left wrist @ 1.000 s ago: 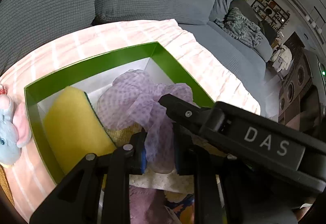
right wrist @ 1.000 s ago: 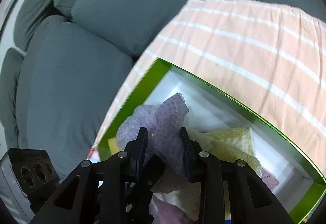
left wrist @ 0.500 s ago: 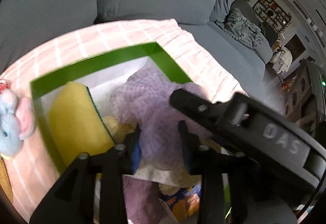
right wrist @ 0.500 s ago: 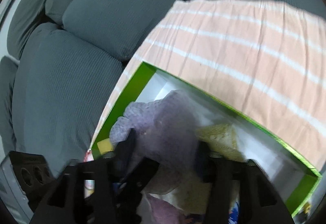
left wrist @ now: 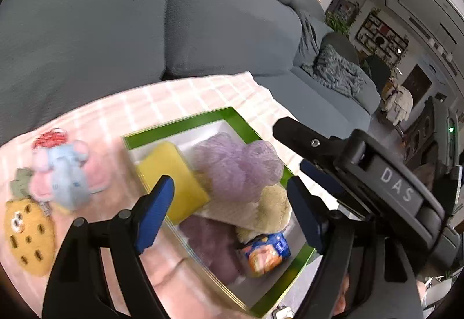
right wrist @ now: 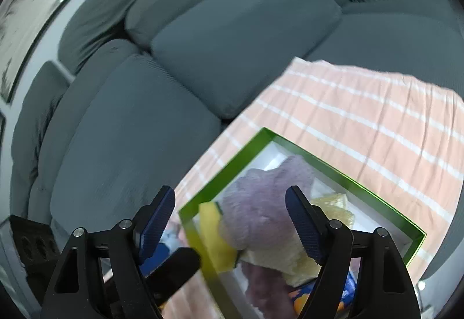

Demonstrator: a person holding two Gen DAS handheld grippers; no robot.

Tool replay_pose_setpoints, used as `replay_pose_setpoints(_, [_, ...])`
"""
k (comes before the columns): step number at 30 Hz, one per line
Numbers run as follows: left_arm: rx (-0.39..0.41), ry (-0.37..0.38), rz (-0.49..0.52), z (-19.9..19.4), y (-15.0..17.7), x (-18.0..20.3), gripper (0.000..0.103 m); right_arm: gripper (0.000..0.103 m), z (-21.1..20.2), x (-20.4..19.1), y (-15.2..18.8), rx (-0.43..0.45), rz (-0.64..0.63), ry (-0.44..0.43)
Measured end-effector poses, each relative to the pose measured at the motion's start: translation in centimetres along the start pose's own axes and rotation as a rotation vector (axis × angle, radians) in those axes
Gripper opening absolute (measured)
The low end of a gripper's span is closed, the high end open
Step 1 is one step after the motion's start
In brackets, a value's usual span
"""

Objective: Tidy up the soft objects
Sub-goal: 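Move the right gripper back to the yellow cookie plush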

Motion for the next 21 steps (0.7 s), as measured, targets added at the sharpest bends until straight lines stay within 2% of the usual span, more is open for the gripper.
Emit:
replay_pose_setpoints(6, [0.074,-0.054,-0.010,-5.6,0.9,-1.6,0.089,0.092,-2.3,-2.6,1.0,0.038,-0.134,0.039])
replay_pose_setpoints(7, [0.086,-0.066,-0.012,-6.4,1.2,-2.1,0.093,0.092,-2.8,-3.0,1.2,0.049,-0.153,0.036])
replay_pose_setpoints(10, [0.139,-0.109,-0.040,-9.5,2.4,-4.0,0.096,0.092,-3.5,-4.5,2.6,0.037,-0.173,-0.035])
replay_pose_setpoints(14, [0.180,-0.200,-0.106,-12.5,4.7,-7.5,0.096,0.092,-2.0,-7.0,6.7,-0.084,-0.212,-0.148])
replay_pose_setpoints(18, [0.204,-0.314,-0.207,-15.4,8.7,-12.5,0.096,0.092,1.1,-11.0,12.1,-0.244,-0.303,-0.197])
replay_pose_setpoints(21, [0.218,-0.389,-0.306,-17.3,12.1,-16.3,0.096,0.092,3.6,-13.9,15.4,-0.336,-0.321,-0.232])
Point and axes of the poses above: each gripper's, at about its wrist camera, not at the fingertips, and z roughly the way its jaws point, x to its right, y to its underside, the point moved 5 cm from there along z, roughly the way its jaws point, and after that the axes turned 4 degrees about y, right-handed, at the moved point
